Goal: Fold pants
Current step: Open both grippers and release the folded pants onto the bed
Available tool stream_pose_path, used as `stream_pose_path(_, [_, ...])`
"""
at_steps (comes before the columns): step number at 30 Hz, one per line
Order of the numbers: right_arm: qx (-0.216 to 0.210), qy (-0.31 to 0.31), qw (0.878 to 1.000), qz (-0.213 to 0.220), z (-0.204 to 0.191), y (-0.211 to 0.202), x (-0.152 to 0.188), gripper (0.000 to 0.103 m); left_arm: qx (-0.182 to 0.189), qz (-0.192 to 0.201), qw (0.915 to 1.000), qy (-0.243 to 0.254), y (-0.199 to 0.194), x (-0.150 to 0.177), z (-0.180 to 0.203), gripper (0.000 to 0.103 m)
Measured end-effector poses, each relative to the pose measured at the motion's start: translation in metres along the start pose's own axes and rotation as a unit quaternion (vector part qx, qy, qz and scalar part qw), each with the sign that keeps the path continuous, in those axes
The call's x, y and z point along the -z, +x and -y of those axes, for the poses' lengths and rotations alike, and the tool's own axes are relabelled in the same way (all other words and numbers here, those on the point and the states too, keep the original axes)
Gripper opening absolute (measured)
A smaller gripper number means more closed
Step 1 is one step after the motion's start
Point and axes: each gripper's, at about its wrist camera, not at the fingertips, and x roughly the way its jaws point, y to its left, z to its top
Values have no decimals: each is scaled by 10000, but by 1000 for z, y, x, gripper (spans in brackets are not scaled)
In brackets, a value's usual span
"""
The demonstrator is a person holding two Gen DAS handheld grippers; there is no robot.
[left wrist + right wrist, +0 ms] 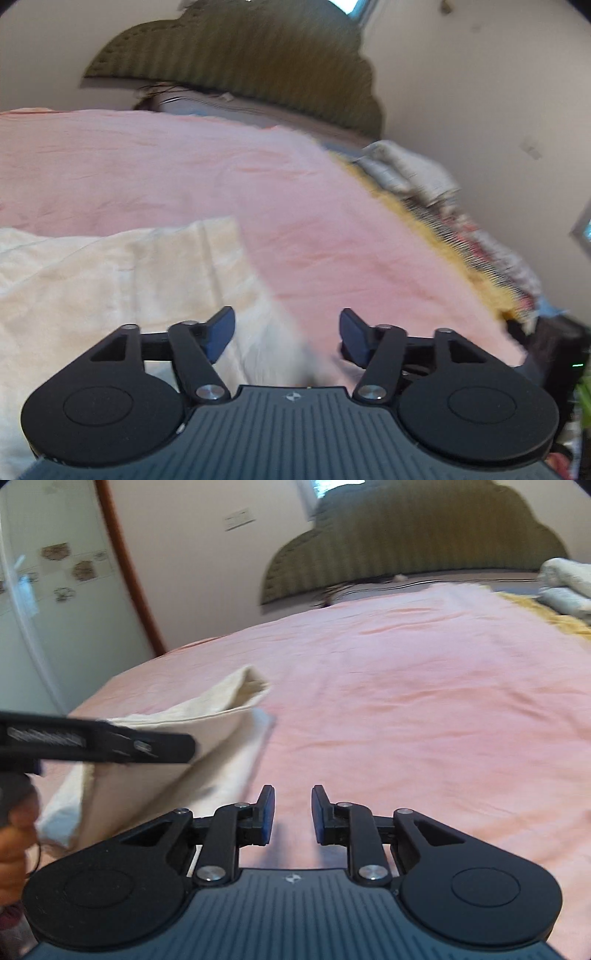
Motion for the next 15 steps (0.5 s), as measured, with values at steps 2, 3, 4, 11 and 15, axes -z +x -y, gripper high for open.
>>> stream_pose_path(2, [87,120,9997,197,2,-7,-1,21,-53,206,9997,103,-12,-7,3,69])
stream_pose_path(3, [117,181,9993,316,2,-10,-3,21,-215,291,9992,189,-19,-11,1,70])
stream_pose_path(4, [85,226,9988,427,-1,-13,-3,21,-419,358,9981,272,-26,-14,-2,70])
stream_pose_path(11, [-963,-179,9948,292,-43,-11,3,21,-1442,113,9895,77,-77,-1,-72,70])
stream_pose_path(15, [-971,-661,9931,-53,-61,0,11,22,-1892,-207,9817,4,-99,24,-111,70])
